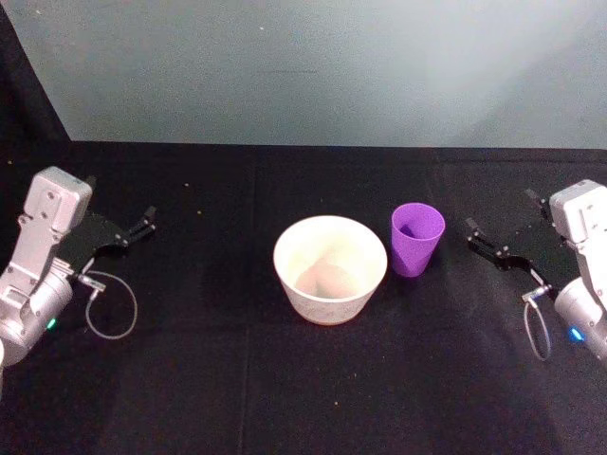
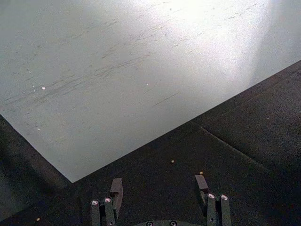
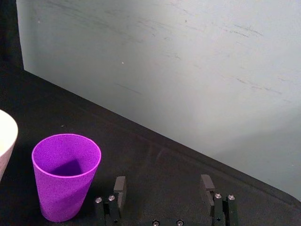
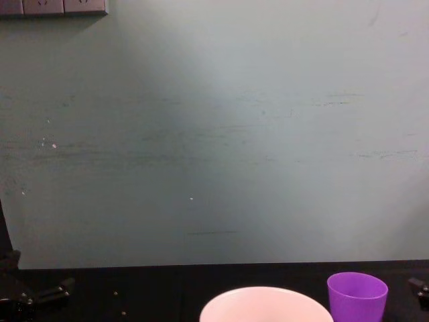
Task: Pick up the cup and pour the mung beans from the cup into the bowl.
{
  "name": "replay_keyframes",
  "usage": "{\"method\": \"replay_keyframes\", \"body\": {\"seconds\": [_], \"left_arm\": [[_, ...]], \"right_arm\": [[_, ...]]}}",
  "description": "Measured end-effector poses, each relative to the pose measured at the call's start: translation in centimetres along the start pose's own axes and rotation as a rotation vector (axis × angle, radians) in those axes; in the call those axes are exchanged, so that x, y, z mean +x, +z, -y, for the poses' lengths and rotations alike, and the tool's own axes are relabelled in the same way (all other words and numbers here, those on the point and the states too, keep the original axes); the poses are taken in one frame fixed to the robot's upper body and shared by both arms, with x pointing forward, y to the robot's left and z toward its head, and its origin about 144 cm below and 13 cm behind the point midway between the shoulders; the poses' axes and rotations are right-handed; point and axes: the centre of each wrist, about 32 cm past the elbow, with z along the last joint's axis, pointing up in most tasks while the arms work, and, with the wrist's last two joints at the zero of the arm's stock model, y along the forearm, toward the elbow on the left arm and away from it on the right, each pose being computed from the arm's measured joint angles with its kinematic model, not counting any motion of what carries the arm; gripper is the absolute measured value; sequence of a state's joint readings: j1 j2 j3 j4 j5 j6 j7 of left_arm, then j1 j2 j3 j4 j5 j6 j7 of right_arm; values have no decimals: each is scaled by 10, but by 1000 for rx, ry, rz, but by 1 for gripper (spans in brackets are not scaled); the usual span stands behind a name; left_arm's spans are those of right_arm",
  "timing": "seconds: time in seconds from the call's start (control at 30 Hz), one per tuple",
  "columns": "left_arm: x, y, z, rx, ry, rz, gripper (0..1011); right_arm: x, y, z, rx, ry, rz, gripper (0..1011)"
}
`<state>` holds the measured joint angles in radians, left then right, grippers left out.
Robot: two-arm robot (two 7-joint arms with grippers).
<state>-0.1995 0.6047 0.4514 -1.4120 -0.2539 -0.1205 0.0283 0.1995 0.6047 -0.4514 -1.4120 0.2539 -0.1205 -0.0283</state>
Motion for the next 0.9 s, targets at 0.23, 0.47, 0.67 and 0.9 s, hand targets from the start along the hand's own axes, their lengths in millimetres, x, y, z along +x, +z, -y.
{"method": "replay_keyframes", "body": {"seconds": [0.23,0.47,0.67,0.9], "left_arm": [[0,0,0,0,0,0,1000],[0,0,0,0,0,0,1000],[0,0,0,0,0,0,1000],[0,0,0,0,0,0,1000]], "right_arm": [[0,0,0,0,0,0,1003],[0,0,0,0,0,0,1003],[0,0,0,0,0,0,1003],[7,8,12,52,6,-32,1003]]}}
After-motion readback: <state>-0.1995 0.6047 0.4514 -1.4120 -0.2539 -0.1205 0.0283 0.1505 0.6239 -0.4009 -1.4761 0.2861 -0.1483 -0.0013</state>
